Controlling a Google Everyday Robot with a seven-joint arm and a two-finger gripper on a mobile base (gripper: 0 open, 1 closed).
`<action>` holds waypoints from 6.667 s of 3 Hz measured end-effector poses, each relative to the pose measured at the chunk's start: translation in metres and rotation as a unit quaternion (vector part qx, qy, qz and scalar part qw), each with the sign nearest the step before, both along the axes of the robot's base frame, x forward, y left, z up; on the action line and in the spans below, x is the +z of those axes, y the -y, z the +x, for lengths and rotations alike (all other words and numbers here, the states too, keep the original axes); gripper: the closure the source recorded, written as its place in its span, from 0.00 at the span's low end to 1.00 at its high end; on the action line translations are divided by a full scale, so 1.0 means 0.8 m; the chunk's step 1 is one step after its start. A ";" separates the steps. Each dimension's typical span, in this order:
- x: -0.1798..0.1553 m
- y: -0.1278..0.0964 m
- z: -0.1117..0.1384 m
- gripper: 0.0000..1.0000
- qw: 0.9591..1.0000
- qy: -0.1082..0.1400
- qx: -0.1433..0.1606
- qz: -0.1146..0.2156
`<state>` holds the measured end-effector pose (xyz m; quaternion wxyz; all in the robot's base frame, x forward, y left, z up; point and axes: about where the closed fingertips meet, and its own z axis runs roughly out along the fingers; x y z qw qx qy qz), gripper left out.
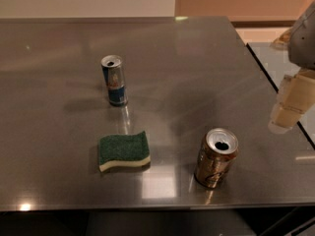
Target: Move orange can near redbull can
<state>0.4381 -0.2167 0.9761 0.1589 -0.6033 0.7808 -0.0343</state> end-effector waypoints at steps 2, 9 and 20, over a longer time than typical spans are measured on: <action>-0.003 -0.009 -0.008 0.00 1.000 -0.007 0.018 0.021; -0.096 -0.135 -0.098 0.42 0.953 -0.085 0.213 0.198; -0.079 -0.339 0.150 0.61 0.950 -0.059 0.199 0.233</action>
Offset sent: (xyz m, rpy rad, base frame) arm -0.0206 0.0202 -0.0117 0.1259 0.0646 0.1046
